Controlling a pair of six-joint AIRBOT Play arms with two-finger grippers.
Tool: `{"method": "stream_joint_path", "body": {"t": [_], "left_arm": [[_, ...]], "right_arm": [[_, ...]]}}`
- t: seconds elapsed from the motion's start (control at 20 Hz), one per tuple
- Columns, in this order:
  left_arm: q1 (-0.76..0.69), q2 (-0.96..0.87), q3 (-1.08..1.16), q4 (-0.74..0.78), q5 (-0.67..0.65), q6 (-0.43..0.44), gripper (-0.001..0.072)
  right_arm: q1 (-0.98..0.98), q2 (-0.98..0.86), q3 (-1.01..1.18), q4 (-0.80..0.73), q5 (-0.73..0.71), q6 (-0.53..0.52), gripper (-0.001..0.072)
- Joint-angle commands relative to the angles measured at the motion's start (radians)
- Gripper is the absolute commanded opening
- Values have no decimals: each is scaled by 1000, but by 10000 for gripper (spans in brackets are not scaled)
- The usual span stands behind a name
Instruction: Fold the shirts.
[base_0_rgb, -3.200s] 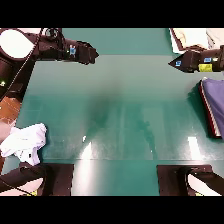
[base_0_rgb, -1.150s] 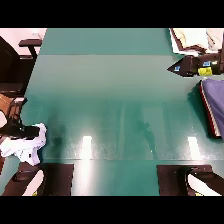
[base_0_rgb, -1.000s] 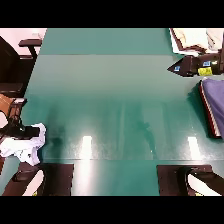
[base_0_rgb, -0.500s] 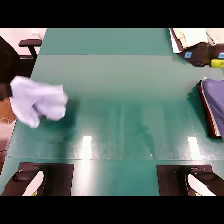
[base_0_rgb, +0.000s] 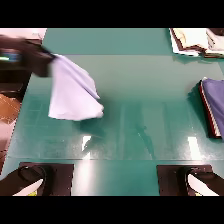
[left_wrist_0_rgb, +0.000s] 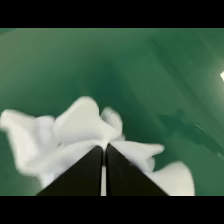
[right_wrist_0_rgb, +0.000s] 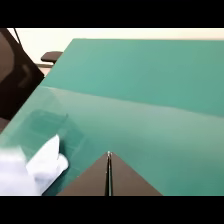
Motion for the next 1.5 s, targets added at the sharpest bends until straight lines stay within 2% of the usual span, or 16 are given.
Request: {"method": "stream_joint_path", "body": {"t": [0.0,0.15,0.25,0.4,0.55,0.65,0.8,0.9,1.0,1.15,1.45], "left_arm": [[-256,-211,32,-4,104,57,25],[-363,-383,35,-4,257,75,31],[-350,-433,35,-2,312,70,513],[-211,-422,37,-1,251,58,530],[19,-413,29,-7,64,6,530],[181,-413,-19,-66,0,-14,530],[364,-405,-182,-228,3,-12,530],[414,-402,-306,-258,26,-6,530],[418,-403,-404,-255,107,-5,530],[418,-406,-446,-255,224,-23,531],[418,-453,-446,-246,192,-35,531]], "right_arm": [[0,-75,158,-78,67,1,15],[0,-116,253,-153,129,22,14],[0,-124,280,-197,170,35,15],[0,-123,277,-221,190,36,15],[0,-123,277,-222,190,36,15],[0,-124,277,-222,190,36,15],[0,-124,277,-222,192,36,15],[0,-124,276,-222,192,36,15],[0,-121,257,-221,190,36,15],[0,-121,196,-204,195,36,15],[0,-121,108,-203,189,36,15]]}}
